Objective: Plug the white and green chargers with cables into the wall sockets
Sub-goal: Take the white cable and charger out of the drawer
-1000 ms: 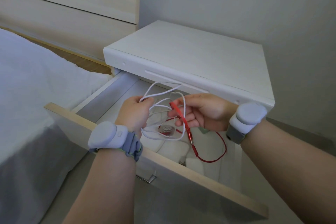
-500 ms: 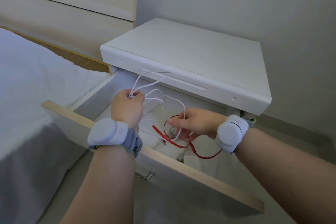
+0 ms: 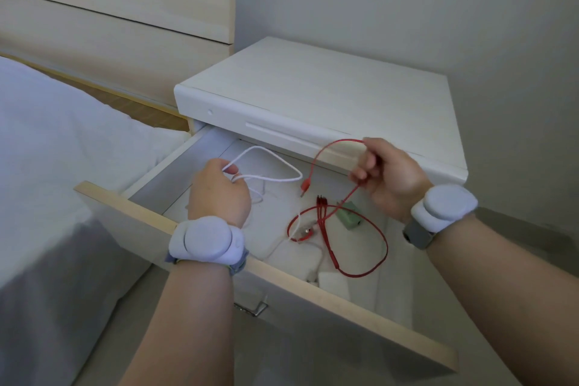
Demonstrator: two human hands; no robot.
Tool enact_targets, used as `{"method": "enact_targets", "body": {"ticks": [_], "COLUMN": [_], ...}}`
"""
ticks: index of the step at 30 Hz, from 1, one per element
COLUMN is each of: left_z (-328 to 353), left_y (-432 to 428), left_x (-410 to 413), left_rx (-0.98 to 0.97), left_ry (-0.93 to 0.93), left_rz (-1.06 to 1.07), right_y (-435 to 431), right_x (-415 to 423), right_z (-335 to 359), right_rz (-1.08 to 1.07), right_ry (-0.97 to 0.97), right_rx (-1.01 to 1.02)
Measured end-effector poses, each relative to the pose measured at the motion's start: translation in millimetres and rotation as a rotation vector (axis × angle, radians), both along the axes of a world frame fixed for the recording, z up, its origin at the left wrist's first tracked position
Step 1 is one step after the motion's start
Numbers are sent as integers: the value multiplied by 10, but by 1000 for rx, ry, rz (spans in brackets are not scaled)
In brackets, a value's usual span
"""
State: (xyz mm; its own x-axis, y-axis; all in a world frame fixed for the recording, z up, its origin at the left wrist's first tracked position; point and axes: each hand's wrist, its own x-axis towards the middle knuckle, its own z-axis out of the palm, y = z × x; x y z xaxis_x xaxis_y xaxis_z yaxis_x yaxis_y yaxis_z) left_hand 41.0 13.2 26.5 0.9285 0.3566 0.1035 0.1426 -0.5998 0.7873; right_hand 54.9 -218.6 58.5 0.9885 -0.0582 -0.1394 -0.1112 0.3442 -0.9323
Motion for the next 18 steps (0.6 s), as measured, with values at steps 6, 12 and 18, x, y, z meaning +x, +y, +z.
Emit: {"method": "enact_targets", "body": {"ticks": [6, 12, 18], "left_z": [93, 189, 232], "left_y": [54, 15, -35], "left_x": [-55, -93, -91], "left_rx": [-21, -108, -379], "left_ry": [-2, -84, -119], "left_rz": [77, 50, -69], "right_y": [-210, 27, 558], "right_x": [-112, -199, 11], "right_z": [-234, -389, -178], "right_rz": [66, 537, 585], "right_ry": [-127, -41, -230], "right_rx": [-915, -1666, -1214]}}
